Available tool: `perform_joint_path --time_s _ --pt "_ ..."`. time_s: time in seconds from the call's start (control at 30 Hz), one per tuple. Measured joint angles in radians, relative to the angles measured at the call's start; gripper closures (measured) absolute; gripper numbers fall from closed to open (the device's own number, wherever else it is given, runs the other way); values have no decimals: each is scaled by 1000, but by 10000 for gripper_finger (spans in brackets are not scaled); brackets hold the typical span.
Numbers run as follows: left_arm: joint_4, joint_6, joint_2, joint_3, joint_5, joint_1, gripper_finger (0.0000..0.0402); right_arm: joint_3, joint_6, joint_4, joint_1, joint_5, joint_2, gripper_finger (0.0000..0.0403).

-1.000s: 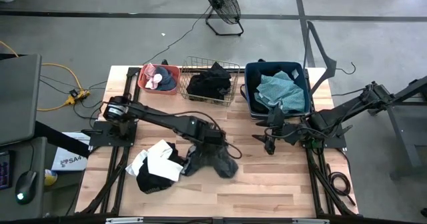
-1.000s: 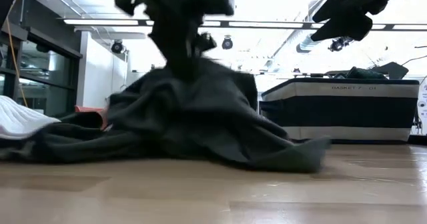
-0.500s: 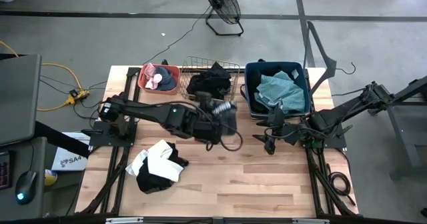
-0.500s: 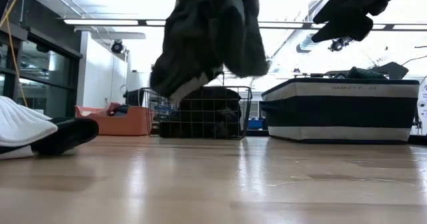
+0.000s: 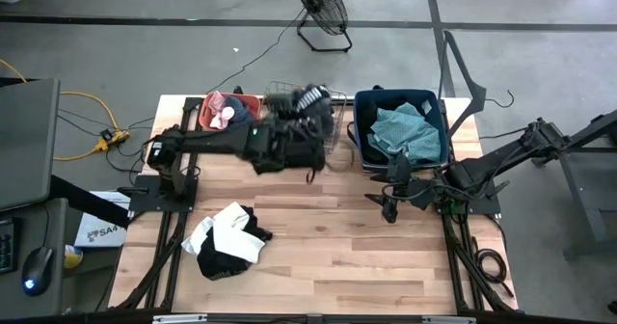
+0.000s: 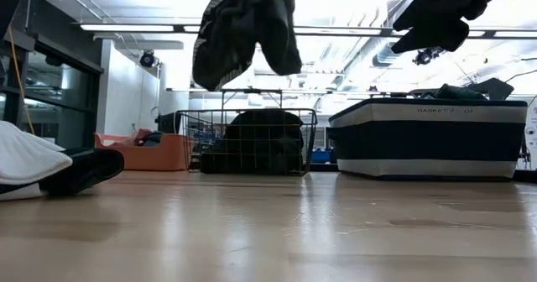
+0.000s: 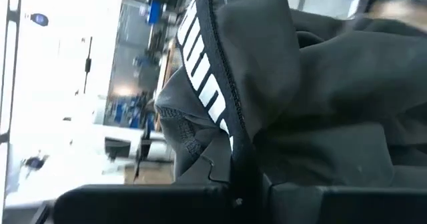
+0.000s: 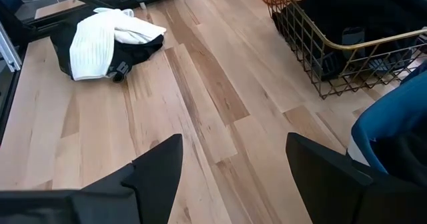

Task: Pick & Place Cloths
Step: Put the gray boxer into the gold wire basket

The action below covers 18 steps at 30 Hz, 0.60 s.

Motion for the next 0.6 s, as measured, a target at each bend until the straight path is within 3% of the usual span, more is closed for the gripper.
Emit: perform_joint_path --time_s 0.2,0.4,0.6 --pt "9 72 9 0 38 148 396 0 -1 0 0 1 0 144" --pt "54 135 25 -13 221 273 396 0 -1 -7 0 1 0 144" --pt "210 361 41 -100 417 333 396 0 -1 -6 0 1 0 144"
